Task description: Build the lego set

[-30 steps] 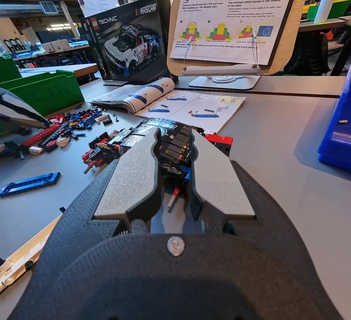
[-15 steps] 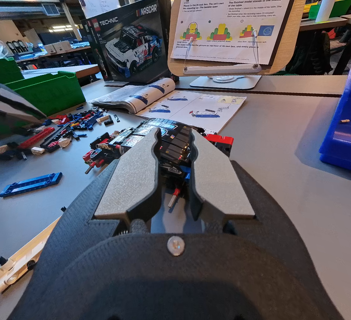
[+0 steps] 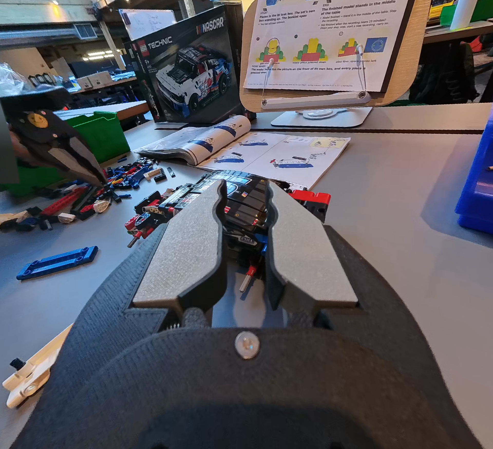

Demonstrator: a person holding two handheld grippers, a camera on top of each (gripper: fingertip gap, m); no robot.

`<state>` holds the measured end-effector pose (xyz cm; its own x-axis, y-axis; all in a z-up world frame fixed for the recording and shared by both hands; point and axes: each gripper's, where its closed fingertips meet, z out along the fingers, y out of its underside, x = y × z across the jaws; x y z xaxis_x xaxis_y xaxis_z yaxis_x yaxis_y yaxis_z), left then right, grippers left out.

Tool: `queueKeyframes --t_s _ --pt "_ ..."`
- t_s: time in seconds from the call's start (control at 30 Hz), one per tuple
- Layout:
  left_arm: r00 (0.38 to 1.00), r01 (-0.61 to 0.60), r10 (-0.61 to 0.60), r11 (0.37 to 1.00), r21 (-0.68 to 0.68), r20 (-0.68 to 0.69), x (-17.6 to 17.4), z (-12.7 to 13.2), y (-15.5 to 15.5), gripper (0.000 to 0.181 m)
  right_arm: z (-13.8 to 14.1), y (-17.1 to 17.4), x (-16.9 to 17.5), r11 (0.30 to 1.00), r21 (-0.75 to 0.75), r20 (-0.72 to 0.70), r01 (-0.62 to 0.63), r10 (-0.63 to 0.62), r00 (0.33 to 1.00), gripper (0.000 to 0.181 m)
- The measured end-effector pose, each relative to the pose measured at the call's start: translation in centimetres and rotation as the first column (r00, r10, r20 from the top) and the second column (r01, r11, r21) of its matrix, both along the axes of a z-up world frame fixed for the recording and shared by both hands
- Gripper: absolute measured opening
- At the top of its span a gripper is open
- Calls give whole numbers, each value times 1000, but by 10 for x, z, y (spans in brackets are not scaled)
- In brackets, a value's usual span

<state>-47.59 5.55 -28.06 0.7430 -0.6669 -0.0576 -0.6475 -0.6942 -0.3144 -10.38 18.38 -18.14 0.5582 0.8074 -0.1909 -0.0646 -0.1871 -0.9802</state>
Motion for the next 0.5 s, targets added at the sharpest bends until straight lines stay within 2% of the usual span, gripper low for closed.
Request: queueKeyframes --t_s 0.07,0.17,0.27,0.4,0.5 --pt "1000 1 -1 1000 5 7 0 2 -4 10 0 0 0 1000 -4 -7 -5 5 1000 25" --pt "1000 6 -7 996 92 20 2 10 8 10 1 0 0 1000 -9 -15 -12 12 1000 25" --pt "993 113 -118 982 154 20 11 16 17 10 1 0 0 1000 -10 -20 -15 14 1000 25" --pt "953 295 -286 951 87 -102 5 7 10 14 2 -1 1 1000 -9 -29 -13 12 1000 25" --pt "945 309 -302 950 47 -127 1 2 11 16 2 -1 1 1000 -8 -32 -12 11 999 25"
